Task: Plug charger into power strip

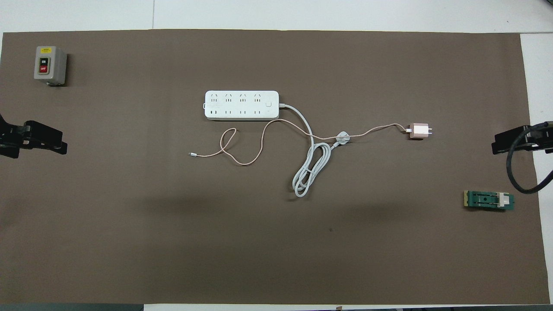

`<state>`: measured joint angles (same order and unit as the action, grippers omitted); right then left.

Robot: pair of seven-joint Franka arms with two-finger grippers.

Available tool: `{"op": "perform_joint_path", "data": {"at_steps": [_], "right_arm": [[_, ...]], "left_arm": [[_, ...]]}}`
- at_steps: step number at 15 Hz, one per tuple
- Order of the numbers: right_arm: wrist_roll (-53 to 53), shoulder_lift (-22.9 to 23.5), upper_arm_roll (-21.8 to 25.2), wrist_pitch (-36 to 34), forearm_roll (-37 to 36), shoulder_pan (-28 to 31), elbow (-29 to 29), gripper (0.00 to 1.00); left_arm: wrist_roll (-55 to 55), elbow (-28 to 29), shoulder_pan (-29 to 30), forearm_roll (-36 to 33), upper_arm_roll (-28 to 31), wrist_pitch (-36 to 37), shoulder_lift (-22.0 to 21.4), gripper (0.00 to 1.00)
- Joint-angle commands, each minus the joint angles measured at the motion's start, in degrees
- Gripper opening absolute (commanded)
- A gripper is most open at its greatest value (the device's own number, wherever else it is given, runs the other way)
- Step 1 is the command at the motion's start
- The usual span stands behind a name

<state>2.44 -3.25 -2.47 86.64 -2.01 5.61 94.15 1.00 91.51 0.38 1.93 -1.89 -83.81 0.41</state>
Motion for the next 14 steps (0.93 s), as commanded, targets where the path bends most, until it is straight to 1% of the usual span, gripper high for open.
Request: {"op": "perform_joint_path", "data": {"at_steps": [1, 12, 14], "right_arm": [[-1.0, 0.3, -0.7, 0.4, -0.5, 0.9, -0.5, 1.00], [-1.6, 0.3, -0.4, 0.5, -0.4, 1.2, -0.5, 1.00], [-10.0, 0.3, -0.4, 1.3, 0.4, 1.2, -0.3, 1.00]], "left_arm": [[-0.8, 1.0, 0.7, -0.9, -0.7, -1.2, -0.7, 1.00], [-0.7, 1.0, 0.6, -0.9, -0.6, -1.0, -0.6, 1.00], [-0.7, 1.0, 0.6, -0.8, -0.5, -1.2, -0.7, 1.00]]}}
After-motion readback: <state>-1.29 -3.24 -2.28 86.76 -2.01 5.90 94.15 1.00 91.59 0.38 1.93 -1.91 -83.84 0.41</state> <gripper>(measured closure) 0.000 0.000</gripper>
